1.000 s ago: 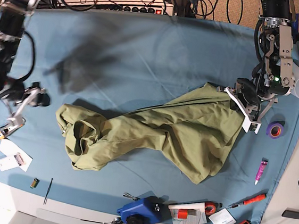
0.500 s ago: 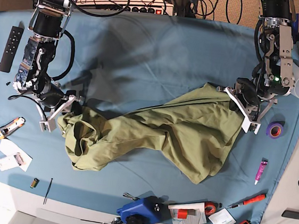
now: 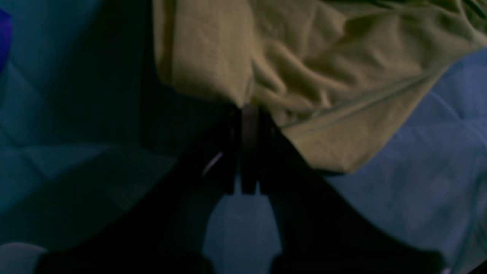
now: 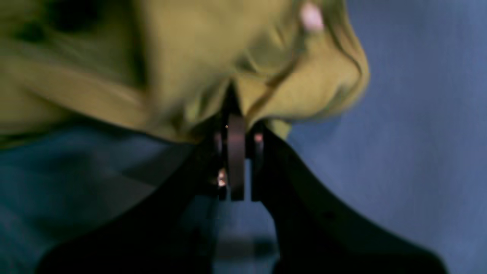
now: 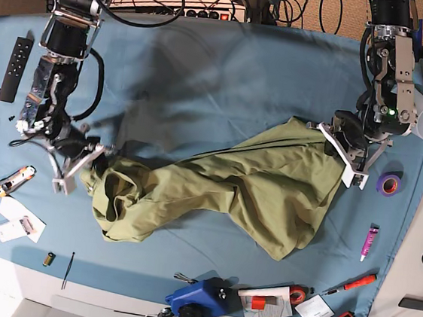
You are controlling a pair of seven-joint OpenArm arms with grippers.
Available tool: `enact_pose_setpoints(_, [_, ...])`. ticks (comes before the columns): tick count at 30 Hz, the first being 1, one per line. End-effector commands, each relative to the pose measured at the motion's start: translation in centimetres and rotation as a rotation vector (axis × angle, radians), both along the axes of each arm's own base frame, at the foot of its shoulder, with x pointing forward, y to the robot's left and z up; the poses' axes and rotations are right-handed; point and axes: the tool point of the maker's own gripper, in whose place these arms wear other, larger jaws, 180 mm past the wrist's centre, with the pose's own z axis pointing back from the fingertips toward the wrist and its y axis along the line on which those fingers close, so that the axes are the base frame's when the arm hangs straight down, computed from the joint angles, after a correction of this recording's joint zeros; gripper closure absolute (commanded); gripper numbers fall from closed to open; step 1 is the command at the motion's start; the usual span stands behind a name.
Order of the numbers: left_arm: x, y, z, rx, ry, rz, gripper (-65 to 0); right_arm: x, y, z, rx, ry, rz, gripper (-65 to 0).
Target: Layout the t-shirt on the table in an organized manner, then fold the t-shirt properly
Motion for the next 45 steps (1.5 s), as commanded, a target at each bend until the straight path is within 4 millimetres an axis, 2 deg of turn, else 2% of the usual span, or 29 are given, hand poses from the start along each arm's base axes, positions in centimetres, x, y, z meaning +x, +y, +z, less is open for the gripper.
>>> enact_pose_setpoints(1, [1.3, 0.0, 2.2, 0.005, -0.077, -0.009, 0.0, 2.4, -0.1, 4.8, -0.002, -0.147, 0.026, 0.0])
enact_pose_setpoints(5, [2.9, -0.2, 6.2, 0.029, -0.205, -0.023, 0.0, 4.3, 0.3, 12.0, -0.052, -0.336, 0.06, 0.0])
enact_pose_setpoints(7, [3.7, 0.0, 8.3, 0.043, -0.283, -0.027, 0.0, 5.0, 0.2, 14.7, -0.063, -0.401, 0.055, 0.0])
enact_pose_setpoints(10, [4.9, 1.2, 10.2, 0.102, -0.366, -0.017, 0.0, 5.7, -0.8, 16.9, -0.056, -0.454, 0.022, 0.0])
enact_pose_setpoints(13, [6.2, 2.8, 12.0, 0.18, -0.416, -0.01, 0.0, 5.6, -3.0, 18.3, -0.035, -0.489, -0.049, 0.0])
enact_pose_setpoints(15, [6.9, 3.7, 13.1, 0.214, -0.442, -0.01, 0.0, 5.2, -4.6, 18.3, -0.009, -0.476, -0.104, 0.0])
enact_pose_setpoints(18, [8.0, 4.6, 14.0, 0.229, -0.474, -0.003, 0.0, 4.4, -5.4, 17.0, -0.012, -0.414, -0.119, 0.0])
enact_pose_setpoints(23, [9.1, 4.7, 12.3, 0.162, -0.421, 0.011, 0.0, 3.1, -5.5, 14.2, -0.026, -0.348, -0.113, 0.0])
enact_pose_setpoints(26, [8.8, 4.8, 10.9, 0.149, -0.367, 0.014, 0.0, 2.0, -5.5, 12.2, -0.027, -0.298, -0.111, 0.0])
enact_pose_setpoints(31, [7.0, 5.0, 8.9, 0.171, -0.223, 0.008, 0.0, 0.3, -4.3, 10.5, 0.053, -0.247, -0.065, 0.0])
enact_pose_setpoints(34, [5.4, 4.6, 8.2, 0.177, -0.201, -0.003, 0.0, -0.9, -3.6, 10.9, 0.06, -0.236, -0.002, 0.0])
enact_pose_setpoints(38, [2.1, 4.1, 7.4, 0.222, -0.169, -0.031, 0.0, -3.3, -3.4, 11.4, 0.013, -0.253, 0.024, 0.0])
enact_pose_setpoints(42, [-0.8, 3.1, 8.6, 0.27, -0.218, -0.064, 0.0, -6.4, -3.1, 11.0, -0.055, -0.244, 0.041, 0.0])
enact_pose_setpoints(45, [-1.3, 1.9, 10.1, 0.241, -0.297, -0.088, 0.0, -7.9, -3.0, 10.6, -0.092, -0.24, 0.045, 0.0])
